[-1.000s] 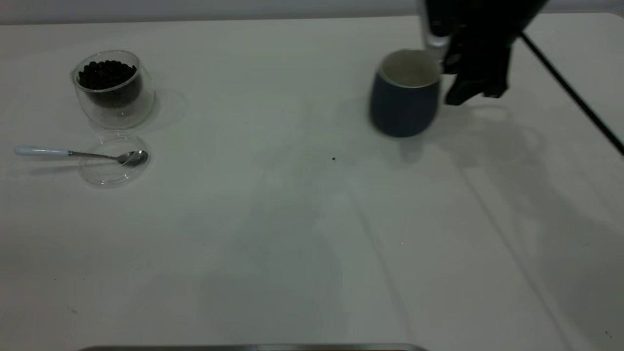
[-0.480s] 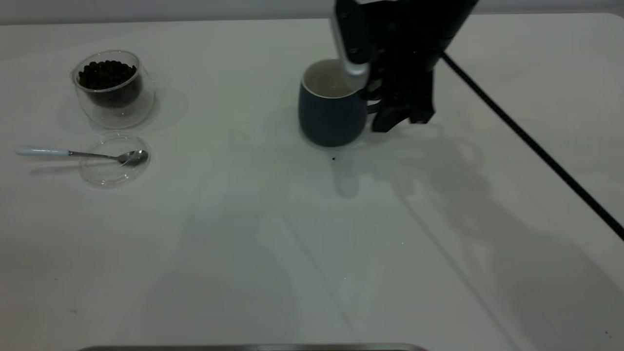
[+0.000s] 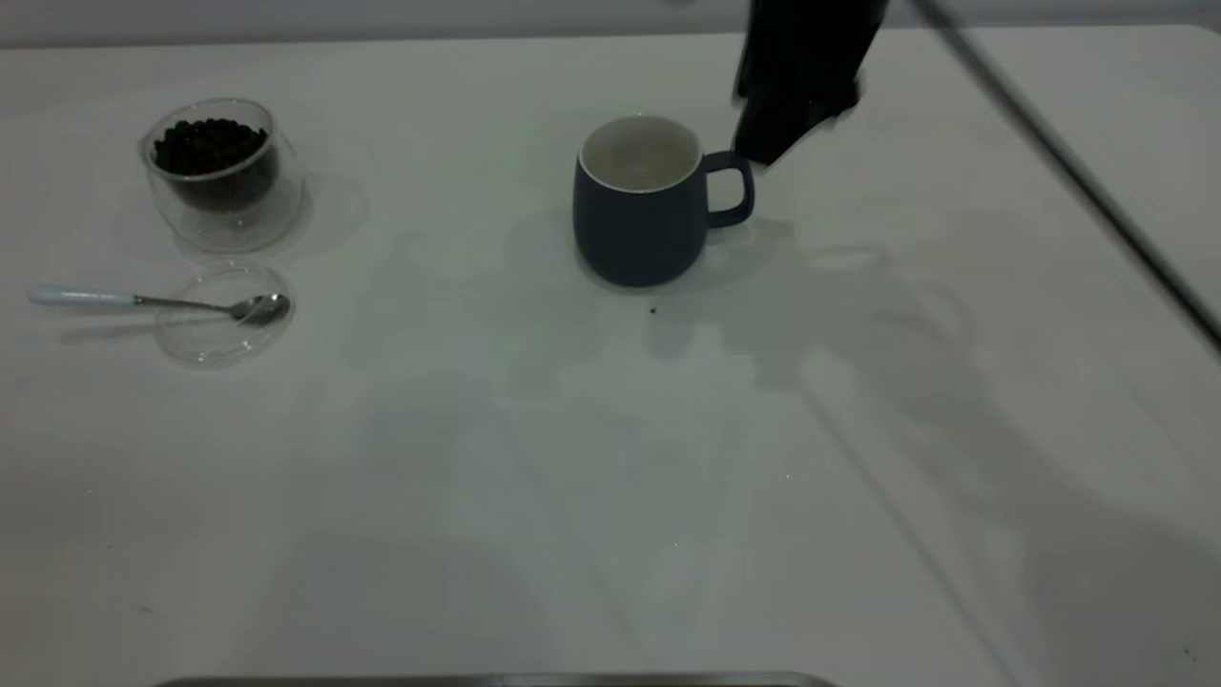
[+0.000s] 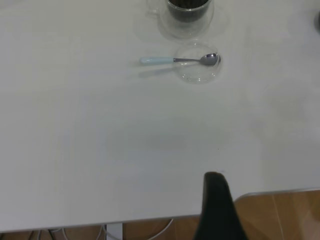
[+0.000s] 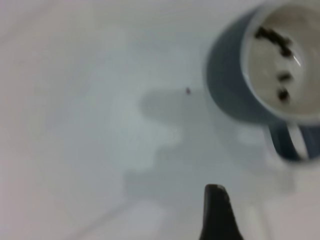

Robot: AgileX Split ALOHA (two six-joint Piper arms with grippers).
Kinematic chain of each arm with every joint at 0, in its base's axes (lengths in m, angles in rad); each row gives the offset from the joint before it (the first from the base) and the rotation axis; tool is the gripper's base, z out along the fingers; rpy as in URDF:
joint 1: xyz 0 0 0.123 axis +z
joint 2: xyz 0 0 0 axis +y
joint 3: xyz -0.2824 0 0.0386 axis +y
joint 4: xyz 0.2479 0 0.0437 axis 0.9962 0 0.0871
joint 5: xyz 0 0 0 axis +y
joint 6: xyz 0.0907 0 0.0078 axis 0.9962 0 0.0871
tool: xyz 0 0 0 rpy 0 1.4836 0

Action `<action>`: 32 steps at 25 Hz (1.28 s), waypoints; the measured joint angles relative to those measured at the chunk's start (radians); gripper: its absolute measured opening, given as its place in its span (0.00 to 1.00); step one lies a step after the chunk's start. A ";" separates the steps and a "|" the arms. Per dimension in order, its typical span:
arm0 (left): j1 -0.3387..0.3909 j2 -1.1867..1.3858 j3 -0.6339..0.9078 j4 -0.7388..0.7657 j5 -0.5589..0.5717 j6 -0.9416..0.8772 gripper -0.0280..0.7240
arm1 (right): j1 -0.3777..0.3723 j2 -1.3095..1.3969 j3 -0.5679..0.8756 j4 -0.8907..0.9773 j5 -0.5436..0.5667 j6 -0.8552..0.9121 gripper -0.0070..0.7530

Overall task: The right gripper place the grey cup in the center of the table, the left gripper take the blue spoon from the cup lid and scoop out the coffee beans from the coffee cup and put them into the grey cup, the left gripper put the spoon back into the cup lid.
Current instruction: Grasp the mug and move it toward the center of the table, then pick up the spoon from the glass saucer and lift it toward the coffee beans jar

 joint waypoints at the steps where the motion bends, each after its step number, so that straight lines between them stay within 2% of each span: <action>1: 0.000 0.000 0.000 0.000 0.000 -0.001 0.81 | -0.005 -0.045 0.000 -0.027 0.047 0.065 0.61; 9: 0.000 0.000 0.000 0.000 0.000 -0.002 0.81 | -0.013 -0.443 0.000 -0.173 0.442 0.461 0.61; 11: 0.000 0.000 0.000 0.000 0.000 -0.002 0.81 | -0.014 -0.532 0.000 -0.177 0.494 0.576 0.61; 13: 0.000 0.000 0.000 0.000 0.000 -0.002 0.81 | -0.014 -0.603 0.012 -0.181 0.506 0.674 0.61; 17: 0.000 0.000 0.000 0.000 0.000 -0.002 0.81 | -0.014 -0.743 0.085 -0.192 0.511 0.726 0.61; 29: 0.000 0.000 0.000 0.000 0.000 -0.002 0.81 | -0.015 -1.266 0.656 -0.181 0.517 0.924 0.61; 32: 0.000 0.000 0.000 0.000 0.000 -0.001 0.81 | -0.061 -1.410 0.753 -0.189 0.517 0.938 0.61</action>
